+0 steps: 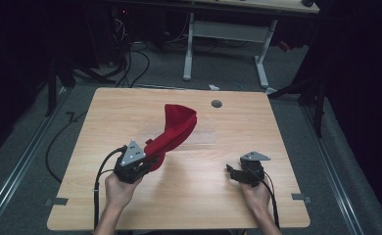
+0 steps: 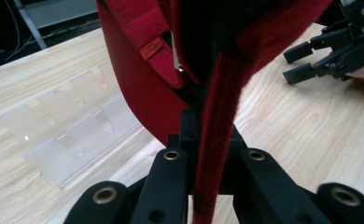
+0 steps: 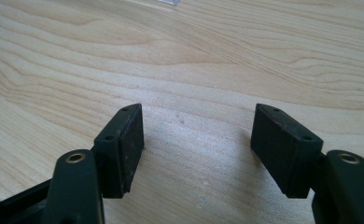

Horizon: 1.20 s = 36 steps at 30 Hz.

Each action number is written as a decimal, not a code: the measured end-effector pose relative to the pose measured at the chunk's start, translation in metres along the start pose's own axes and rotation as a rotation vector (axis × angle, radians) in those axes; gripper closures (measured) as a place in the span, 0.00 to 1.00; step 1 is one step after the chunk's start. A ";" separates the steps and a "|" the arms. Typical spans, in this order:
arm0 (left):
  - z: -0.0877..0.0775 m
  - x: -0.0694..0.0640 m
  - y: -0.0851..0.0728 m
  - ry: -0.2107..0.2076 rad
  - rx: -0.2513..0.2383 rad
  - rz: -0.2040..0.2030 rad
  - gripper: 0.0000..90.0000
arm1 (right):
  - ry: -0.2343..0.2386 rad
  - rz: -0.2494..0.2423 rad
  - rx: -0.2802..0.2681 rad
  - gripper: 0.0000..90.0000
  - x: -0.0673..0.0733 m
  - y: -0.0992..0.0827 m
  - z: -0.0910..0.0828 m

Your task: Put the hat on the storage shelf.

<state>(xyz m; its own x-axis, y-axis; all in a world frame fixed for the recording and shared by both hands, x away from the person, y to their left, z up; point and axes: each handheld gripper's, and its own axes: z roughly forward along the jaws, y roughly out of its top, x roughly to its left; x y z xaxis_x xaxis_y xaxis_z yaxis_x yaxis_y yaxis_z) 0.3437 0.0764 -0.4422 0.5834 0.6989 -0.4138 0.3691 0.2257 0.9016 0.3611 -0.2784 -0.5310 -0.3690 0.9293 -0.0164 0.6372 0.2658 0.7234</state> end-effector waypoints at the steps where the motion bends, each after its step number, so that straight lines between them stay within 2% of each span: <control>1: 0.000 0.001 0.001 0.000 -0.005 -0.005 0.95 | 0.000 0.000 0.000 0.38 0.000 0.000 0.000; 5: -0.001 0.006 0.009 -0.010 -0.026 -0.051 0.95 | 0.001 -0.001 0.000 0.38 0.000 0.000 0.000; 6: -0.001 0.006 0.009 -0.010 -0.026 -0.051 0.95 | 0.000 -0.001 0.000 0.38 0.000 0.000 0.000; 11: 0.002 0.016 0.025 0.006 -0.081 -0.114 0.95 | 0.001 0.000 -0.001 0.38 0.000 0.000 0.000; 15: 0.003 0.021 0.031 0.019 -0.112 -0.134 0.95 | 0.002 0.002 -0.001 0.38 0.000 0.000 0.000; 18: 0.002 0.027 0.036 0.026 -0.138 -0.166 0.95 | 0.001 0.001 -0.001 0.38 0.000 0.000 0.000; 23: 0.003 0.034 0.044 0.053 -0.157 -0.168 0.95 | 0.002 0.002 -0.001 0.38 0.000 0.000 0.000; 30: 0.014 0.045 0.060 0.082 -0.195 -0.162 0.95 | 0.004 0.004 -0.002 0.38 0.000 0.000 0.000; 36: 0.022 0.053 0.065 0.106 -0.209 -0.158 0.95 | 0.003 0.002 -0.001 0.38 0.000 0.000 0.000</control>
<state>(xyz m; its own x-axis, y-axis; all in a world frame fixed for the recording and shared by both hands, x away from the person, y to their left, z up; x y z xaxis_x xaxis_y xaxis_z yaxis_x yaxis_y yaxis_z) 0.4144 0.1126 -0.4087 0.4479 0.7084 -0.5455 0.2859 0.4646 0.8381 0.3610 -0.2784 -0.5310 -0.3698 0.9290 -0.0122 0.6372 0.2632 0.7244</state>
